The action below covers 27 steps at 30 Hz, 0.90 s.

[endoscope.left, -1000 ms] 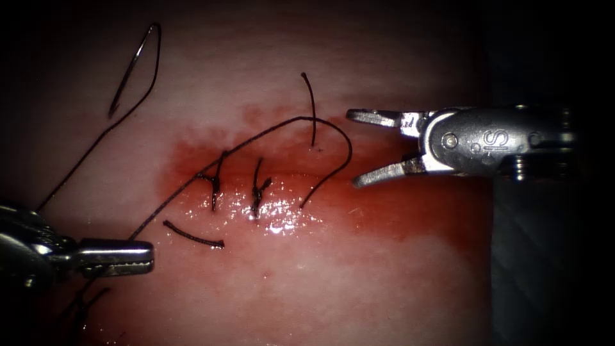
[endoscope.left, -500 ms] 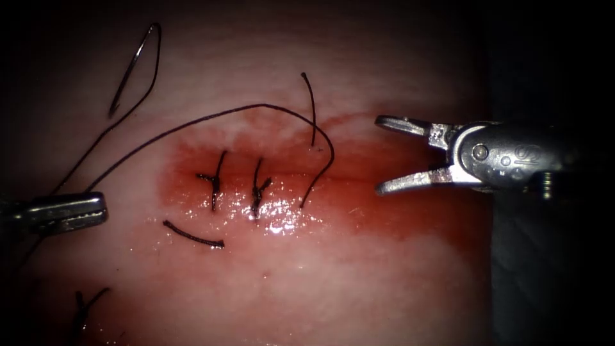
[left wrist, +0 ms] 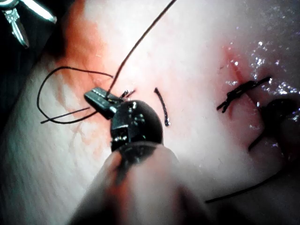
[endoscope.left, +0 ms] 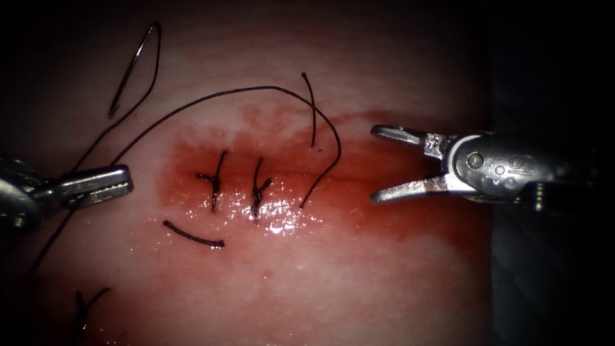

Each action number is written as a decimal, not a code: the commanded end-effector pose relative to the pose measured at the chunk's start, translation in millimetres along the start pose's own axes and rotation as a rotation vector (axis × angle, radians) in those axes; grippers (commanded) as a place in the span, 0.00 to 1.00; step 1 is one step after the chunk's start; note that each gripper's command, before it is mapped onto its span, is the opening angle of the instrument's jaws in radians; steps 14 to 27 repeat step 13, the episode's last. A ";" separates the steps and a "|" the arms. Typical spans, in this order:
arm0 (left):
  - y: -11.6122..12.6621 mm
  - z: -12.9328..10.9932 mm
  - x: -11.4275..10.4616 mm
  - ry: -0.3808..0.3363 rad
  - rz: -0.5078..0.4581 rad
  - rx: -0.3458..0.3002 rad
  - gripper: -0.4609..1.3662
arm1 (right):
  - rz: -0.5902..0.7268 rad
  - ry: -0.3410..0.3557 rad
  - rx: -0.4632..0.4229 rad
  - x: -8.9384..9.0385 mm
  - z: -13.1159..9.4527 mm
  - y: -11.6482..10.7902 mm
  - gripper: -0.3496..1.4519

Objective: Wound Closure
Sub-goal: Loop the suture two times around the right hand counter-clockwise

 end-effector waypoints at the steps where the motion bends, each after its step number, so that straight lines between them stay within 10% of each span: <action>1: 0.0 0.0 0.0 -0.001 0.000 -0.006 0.06 | -0.001 0.000 0.004 -0.1 0.0 0.0 0.75; 27: 0.5 0.3 0.2 0.008 0.003 -0.014 0.06 | 0.000 -0.001 0.002 0.0 0.1 0.2 0.75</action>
